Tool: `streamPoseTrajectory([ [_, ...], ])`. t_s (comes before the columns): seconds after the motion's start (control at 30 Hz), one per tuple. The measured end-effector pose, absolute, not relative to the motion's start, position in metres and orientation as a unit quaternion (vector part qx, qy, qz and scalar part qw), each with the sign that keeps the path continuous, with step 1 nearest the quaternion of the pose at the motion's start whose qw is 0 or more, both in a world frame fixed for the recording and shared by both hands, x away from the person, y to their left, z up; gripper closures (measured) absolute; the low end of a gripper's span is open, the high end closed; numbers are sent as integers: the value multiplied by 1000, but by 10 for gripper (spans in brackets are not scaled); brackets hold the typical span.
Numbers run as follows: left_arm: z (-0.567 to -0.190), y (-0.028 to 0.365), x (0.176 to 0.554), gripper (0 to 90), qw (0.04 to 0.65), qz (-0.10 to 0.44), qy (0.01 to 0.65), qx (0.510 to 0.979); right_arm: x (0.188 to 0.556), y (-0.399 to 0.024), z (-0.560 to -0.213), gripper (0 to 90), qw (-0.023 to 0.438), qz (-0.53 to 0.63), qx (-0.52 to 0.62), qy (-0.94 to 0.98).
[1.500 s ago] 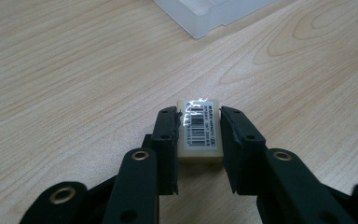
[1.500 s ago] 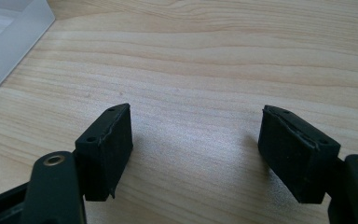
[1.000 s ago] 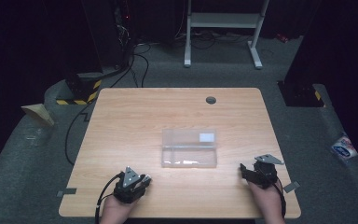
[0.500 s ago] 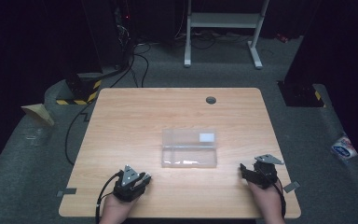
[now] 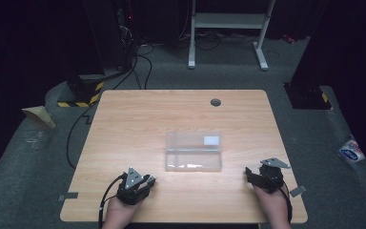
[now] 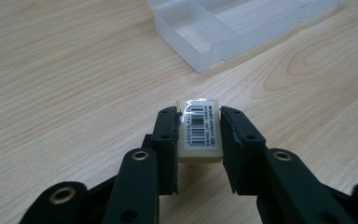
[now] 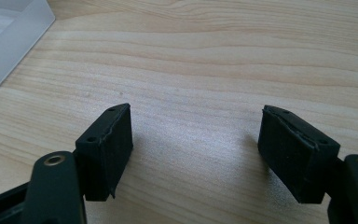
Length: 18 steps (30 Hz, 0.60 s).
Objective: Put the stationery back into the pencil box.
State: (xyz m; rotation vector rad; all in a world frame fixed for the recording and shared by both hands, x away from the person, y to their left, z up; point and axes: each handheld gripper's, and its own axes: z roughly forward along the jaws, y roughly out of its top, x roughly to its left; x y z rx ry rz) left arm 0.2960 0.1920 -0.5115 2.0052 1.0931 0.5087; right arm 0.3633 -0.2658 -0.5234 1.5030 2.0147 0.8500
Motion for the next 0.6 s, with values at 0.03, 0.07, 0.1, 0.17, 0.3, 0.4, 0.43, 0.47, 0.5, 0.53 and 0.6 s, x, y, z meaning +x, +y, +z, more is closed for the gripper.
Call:
streamPoseTrajectory([
  [0.03,-510,191,296,679,392,199,428,789,363,-266,-523,261,241,311,550,736],
  [0.07,-510,191,296,679,392,199,428,789,363,-266,-523,261,241,311,550,736],
  [0.1,-510,189,297,679,393,201,426,790,363,-266,-523,262,242,311,550,737],
  [0.17,-509,187,299,679,392,204,422,791,363,-266,-523,263,242,311,550,737],
  [0.3,-508,184,303,679,392,203,421,792,363,-266,-523,263,240,311,550,737],
  [0.4,-507,181,307,679,389,208,417,795,363,-266,-523,263,240,312,550,737],
  [0.43,-508,180,311,679,390,205,418,795,363,-266,-523,263,241,312,549,737],
  [0.47,-508,180,311,679,390,205,418,795,363,-266,-523,264,241,311,549,738],
  [0.5,-508,180,318,679,394,197,420,793,363,-266,-523,266,241,311,549,737],
  [0.53,-508,180,318,679,394,197,420,793,363,-266,-523,266,241,311,549,737],
  [0.6,-508,177,323,679,398,196,419,793,362,-266,-523,267,241,311,550,737],
])
